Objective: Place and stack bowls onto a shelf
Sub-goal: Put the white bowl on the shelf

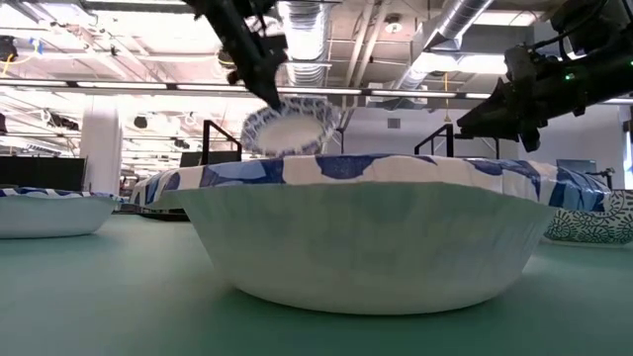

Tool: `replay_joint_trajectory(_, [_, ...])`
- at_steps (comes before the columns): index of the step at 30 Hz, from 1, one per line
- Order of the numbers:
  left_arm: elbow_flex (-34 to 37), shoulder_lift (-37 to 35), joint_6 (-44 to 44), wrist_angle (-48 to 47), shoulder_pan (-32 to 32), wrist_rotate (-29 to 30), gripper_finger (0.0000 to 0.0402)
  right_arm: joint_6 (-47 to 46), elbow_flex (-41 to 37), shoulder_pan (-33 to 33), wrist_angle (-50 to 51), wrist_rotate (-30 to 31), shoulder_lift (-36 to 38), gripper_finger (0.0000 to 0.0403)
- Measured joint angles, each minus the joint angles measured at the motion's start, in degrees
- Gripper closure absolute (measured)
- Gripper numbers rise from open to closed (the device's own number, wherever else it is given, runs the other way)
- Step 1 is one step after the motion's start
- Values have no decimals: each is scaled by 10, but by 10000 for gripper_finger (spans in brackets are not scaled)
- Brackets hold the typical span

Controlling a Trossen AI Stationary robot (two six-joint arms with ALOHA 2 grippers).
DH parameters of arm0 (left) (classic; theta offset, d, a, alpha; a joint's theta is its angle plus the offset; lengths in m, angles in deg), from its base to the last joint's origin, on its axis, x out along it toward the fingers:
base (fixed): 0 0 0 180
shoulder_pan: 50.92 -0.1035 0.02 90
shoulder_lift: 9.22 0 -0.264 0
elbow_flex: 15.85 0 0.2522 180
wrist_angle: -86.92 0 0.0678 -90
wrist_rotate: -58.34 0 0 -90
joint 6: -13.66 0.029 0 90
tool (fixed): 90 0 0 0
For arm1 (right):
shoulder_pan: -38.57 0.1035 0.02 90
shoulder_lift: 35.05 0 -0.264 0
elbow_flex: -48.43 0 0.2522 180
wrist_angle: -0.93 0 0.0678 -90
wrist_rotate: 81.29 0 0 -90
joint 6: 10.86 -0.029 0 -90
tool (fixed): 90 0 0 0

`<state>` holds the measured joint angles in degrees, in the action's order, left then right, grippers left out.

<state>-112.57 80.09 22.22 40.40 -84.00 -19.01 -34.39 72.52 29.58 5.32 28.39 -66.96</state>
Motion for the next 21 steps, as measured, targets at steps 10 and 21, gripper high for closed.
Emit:
replay_joint_trajectory(10, [0, 62, -19, 9, -14, 0, 401, -1, 0, 0, 8, 0, 0, 271])
replay_joint_trajectory(21, [0, 63, -16, 101, 38, -7, 401, 26, 0, 34, -93, -1, -23, 268])
